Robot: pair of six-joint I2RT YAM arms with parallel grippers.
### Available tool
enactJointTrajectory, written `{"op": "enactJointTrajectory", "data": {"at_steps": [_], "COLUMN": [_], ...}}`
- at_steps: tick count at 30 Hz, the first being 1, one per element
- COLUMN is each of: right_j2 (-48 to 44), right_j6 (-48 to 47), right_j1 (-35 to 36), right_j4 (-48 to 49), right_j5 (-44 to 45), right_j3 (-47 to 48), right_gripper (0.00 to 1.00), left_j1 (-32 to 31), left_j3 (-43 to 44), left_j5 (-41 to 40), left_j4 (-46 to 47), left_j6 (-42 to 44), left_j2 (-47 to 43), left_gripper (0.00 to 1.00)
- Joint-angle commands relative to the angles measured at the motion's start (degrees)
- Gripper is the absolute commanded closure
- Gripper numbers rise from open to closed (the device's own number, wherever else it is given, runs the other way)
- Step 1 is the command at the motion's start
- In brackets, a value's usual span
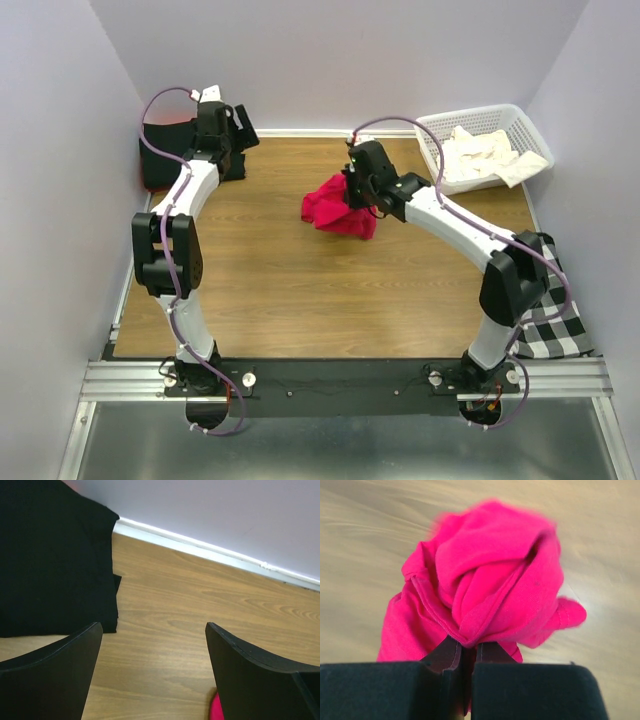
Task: Fold and stack the t-shirts
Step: Move the tshirt to the center of the board
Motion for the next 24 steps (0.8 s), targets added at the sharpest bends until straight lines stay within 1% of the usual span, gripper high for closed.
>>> {"op": "enactJointTrajectory", "data": {"at_steps": [1, 2, 5, 8, 9, 11, 13, 14, 15, 17, 18, 20, 22, 24], "right_j2": [1.9, 2.0, 2.5, 3.7, 3.9, 5.3, 6.1, 6.9, 7.5, 8.2, 8.7, 9.4, 9.9, 10.2], "right_j6": [10.3, 11.0, 13.2, 15.4, 15.9, 17.5, 18.4, 19.0, 19.3, 19.9, 19.8, 20.0, 20.0, 20.0], "right_j1": [-3.9, -5.0, -6.7, -9.3, -9.7, -10.8, -11.2, -11.6, -11.6, -11.7, -11.8, -11.9, -12.2, -12.2], "right_j4": [2.2, 2.2, 2.1, 2.0, 2.0, 1.9, 1.8, 1.7, 1.6, 1.3, 1.3, 0.8, 0.5, 0.3], "right_j5": [11.1, 12.9, 15.5, 13.4, 12.0, 10.5, 9.3, 8.1, 7.9, 7.4, 7.0, 6.9, 6.7, 6.6], "right_j3": [-5.5, -5.9, -6.8, -7.3, -7.9, -8.3, -8.9, -9.0, -9.0, -9.0, -9.0, -8.6, -8.3, -8.2], "right_gripper": [0.99, 0.99, 0.99, 0.97, 0.92, 0.89, 0.82, 0.77, 0.67, 0.64, 0.59, 0.55, 0.55, 0.55], "left_j1": [-0.3, -0.5, -2.2, -4.7, -5.5, -8.6, -11.1, -13.3, -13.9, -14.9, -15.4, -16.0, -16.7, -17.1], "left_j3": [-3.0, -3.3, -4.7, -6.3, -6.7, -7.9, -9.0, -10.3, -11.0, -13.3, -13.9, -15.6, -15.6, -14.7], "left_j5": [2.5, 4.0, 4.8, 6.6, 7.0, 7.2, 5.4, 4.4, 4.5, 5.9, 6.4, 8.5, 8.8, 10.0], "left_j4": [2.4, 2.5, 2.4, 1.9, 1.7, 0.6, -0.2, -0.6, -0.6, 0.0, 0.4, 2.5, 2.9, 3.0], "left_j6": [2.2, 2.8, 5.6, 9.1, 10.1, 12.1, 14.2, 14.8, 15.3, 14.8, 14.6, 13.7, 13.5, 13.6], "left_j2": [-2.8, -3.0, -3.9, -4.5, -4.6, -4.8, -5.2, -5.2, -5.3, -5.3, -5.1, -4.8, -3.8, -1.8], "left_gripper": [0.07, 0.07, 0.07, 0.07, 0.07, 0.07, 0.06, 0.05, 0.05, 0.05, 0.05, 0.05, 0.05, 0.08]}}
